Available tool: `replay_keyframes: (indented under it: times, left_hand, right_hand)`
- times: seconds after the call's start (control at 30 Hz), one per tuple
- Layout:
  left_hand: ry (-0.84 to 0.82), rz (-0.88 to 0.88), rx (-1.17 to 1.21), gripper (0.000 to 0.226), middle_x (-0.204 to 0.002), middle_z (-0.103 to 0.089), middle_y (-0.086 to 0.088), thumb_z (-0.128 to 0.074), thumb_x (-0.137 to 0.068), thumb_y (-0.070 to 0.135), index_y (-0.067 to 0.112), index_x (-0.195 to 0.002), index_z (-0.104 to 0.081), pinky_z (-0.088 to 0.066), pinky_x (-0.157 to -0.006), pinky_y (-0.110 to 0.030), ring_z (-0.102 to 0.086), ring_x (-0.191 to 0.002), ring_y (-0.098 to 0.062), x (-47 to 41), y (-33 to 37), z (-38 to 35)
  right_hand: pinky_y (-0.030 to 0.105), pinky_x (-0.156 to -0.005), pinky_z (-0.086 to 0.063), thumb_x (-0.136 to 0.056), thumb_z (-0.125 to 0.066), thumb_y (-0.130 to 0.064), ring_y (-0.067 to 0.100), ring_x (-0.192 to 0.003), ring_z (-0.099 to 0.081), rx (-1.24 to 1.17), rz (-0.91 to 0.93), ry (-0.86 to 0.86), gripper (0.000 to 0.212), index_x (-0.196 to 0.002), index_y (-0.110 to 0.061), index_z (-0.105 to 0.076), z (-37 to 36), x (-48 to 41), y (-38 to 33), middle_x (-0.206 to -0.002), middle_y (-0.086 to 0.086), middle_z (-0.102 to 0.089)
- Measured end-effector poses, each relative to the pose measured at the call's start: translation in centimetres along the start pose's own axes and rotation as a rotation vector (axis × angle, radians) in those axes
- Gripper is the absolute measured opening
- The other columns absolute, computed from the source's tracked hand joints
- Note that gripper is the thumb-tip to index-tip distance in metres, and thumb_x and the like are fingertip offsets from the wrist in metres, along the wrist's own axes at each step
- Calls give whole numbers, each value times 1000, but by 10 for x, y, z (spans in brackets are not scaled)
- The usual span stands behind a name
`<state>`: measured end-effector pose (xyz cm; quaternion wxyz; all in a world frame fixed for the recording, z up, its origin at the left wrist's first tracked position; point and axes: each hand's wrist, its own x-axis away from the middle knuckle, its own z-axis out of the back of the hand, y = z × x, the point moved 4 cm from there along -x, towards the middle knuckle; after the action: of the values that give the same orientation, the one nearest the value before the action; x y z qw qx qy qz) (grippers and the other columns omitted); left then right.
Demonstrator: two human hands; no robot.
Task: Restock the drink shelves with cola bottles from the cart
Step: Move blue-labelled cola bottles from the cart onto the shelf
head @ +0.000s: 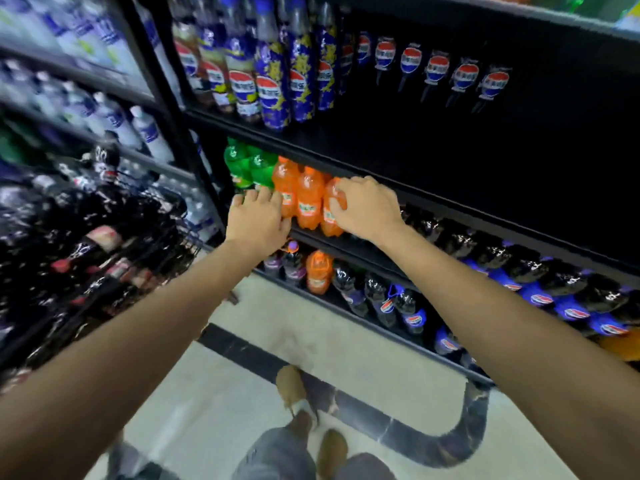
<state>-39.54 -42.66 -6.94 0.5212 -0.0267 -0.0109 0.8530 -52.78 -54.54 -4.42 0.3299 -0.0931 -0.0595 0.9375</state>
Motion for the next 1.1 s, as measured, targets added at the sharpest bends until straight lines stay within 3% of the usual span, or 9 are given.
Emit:
replay_keyframes:
  times: [0.2,0.37,0.53,0.6,0.7,0.9,1.1]
  left_hand:
    - [-89,172,-40,42,-127,-50,-10,-45,-95,40,11,-124,-49,-33,-99,-42,-46,-121,-32,57,-99,-2]
    - [-102,333,-47,41,-125,-52,-10,-45,-94,40,12,-124,-50,-34,-99,-43,-47,-119,-32,80,-187,2]
    - [-122,448,-67,41,-126,-53,-9,-46,-94,41,12,-124,-51,-35,-98,-42,-48,-118,-30,88,-260,-3]
    - [-113,513,-54,39,-125,-54,-9,-45,-95,40,12,-121,-53,-36,-96,-42,-49,-117,-31,92,-284,-3]
    - [-122,582,-48,38,-125,-53,-10,-45,-95,37,11,-121,-53,-35,-95,-41,-49,-117,-32,97,-318,-5]
    - [-157,696,-38,40,-124,-54,-9,-49,-92,41,11,-119,-52,-36,-93,-41,-49,-117,-31,92,-378,-18]
    - [-203,811,18,42,-129,-52,-11,-47,-94,41,10,-122,-50,-34,-100,-44,-46,-123,-32,50,-429,-43]
  right_hand:
    - [35,-70,-40,-93,-47,-36,33,-101,-59,-29,205,-95,31,-102,-12,-64,-15,-37,-110,-102,10,-66]
    - [36,-74,-41,-92,-48,-37,32,-109,-56,-39,403,-144,35,-116,-17,-63,-39,-79,-212,-110,10,-65]
    - [31,-63,-33,-95,-44,-38,29,-99,-58,-50,569,-196,25,-98,-17,-58,-71,-114,-299,-97,4,-63]
    - [32,-64,-36,-97,-43,-38,27,-101,-58,-63,616,-222,29,-106,-17,-60,-81,-127,-327,-100,4,-63]
    - [32,-65,-37,-97,-42,-38,26,-101,-58,-46,668,-253,36,-120,-18,-60,-92,-146,-365,-105,5,-65]
    - [31,-65,-31,-97,-43,-37,25,-98,-57,3,761,-299,34,-119,-18,-60,-122,-188,-421,-100,4,-63]
    - [30,-66,-37,-96,-43,-34,28,-101,-59,3,820,-391,35,-119,-13,-60,-162,-253,-448,-109,7,-64]
